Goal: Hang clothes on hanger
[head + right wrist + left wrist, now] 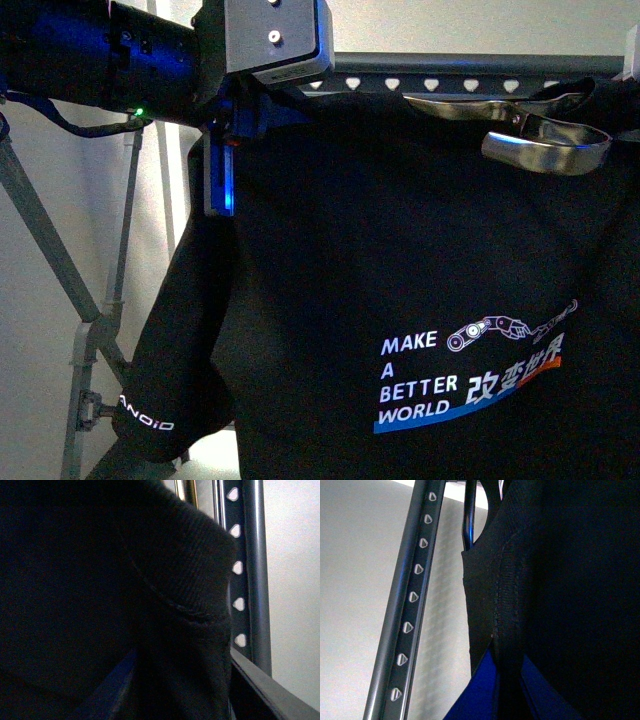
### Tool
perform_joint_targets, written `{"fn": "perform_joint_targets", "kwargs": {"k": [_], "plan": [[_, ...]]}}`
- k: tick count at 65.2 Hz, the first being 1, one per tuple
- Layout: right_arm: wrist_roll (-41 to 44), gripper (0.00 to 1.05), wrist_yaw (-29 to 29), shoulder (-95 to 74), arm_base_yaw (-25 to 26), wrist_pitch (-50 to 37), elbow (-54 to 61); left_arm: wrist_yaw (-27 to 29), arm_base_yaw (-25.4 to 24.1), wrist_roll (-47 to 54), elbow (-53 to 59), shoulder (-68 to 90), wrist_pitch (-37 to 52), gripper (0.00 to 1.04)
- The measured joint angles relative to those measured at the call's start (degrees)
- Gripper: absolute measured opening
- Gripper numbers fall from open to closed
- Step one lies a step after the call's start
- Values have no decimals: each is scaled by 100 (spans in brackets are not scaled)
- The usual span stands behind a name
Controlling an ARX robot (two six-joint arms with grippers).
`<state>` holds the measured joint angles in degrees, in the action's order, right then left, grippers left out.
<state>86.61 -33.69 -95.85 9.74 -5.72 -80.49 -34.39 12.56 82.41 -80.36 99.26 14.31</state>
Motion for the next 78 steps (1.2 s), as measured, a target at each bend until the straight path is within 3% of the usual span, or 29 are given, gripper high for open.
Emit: {"fn": "perform_joint_targets", "kwargs": {"k": [18,23,24,29,61,69,73,78], "plan": [[-146,10,-68,-39,-31,-210,20,13,-2,13,0,0,0,5],[-232,6,-142,-35,-4,-210,20,31,-2,48,0,0,0,5],[-260,5,-225,-20,26,-201,22,20,-2,42,0,2,0,13],[-247,4,-291,7,96,-142,48,0,-2,37,0,2,33,29],[-428,4,-393,61,645,315,367,-22,0,35,0,0,55,99],[-887,4,-417,70,815,518,476,-20,0,35,0,0,57,98],[-1156,4,-459,85,892,739,492,122,0,-800,195,68,984,98],[-1512,4,-603,155,994,1209,498,372,-28,-3191,437,197,2706,98]]}}
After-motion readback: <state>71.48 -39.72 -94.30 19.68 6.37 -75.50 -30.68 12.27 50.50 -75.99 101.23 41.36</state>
